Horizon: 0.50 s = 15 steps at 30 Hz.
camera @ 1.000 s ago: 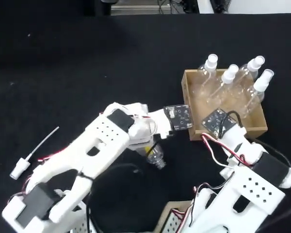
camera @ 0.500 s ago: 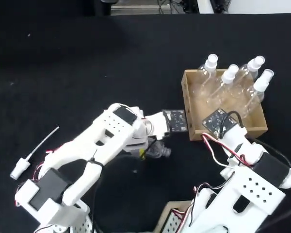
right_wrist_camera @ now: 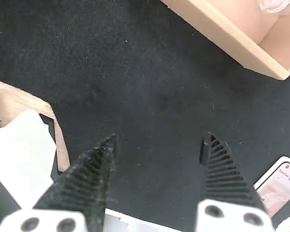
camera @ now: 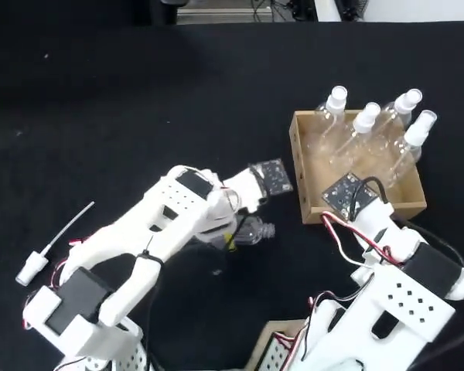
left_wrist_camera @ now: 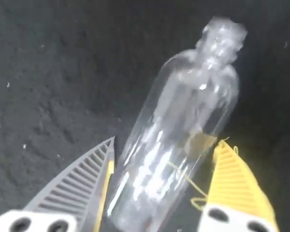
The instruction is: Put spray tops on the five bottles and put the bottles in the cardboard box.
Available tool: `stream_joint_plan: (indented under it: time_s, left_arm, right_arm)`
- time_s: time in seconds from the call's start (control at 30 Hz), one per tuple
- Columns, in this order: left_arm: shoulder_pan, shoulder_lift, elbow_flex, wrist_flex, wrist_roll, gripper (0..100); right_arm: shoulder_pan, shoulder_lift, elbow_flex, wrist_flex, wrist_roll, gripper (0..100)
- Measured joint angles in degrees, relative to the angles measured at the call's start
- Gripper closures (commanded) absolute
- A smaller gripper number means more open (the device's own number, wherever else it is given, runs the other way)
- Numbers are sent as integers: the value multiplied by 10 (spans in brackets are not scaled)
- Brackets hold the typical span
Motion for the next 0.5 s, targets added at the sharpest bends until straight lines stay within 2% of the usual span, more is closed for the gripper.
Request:
stream_joint_plan:
  time_s: [0.3, 0.5]
  left_arm:
    - [14, 57, -4, -28, -1, 706]
    - [20, 66, -8, -28, -1, 873]
  right_arm:
    - [0, 0, 0, 0, 0, 758]
    - [0, 0, 0, 0, 0, 758]
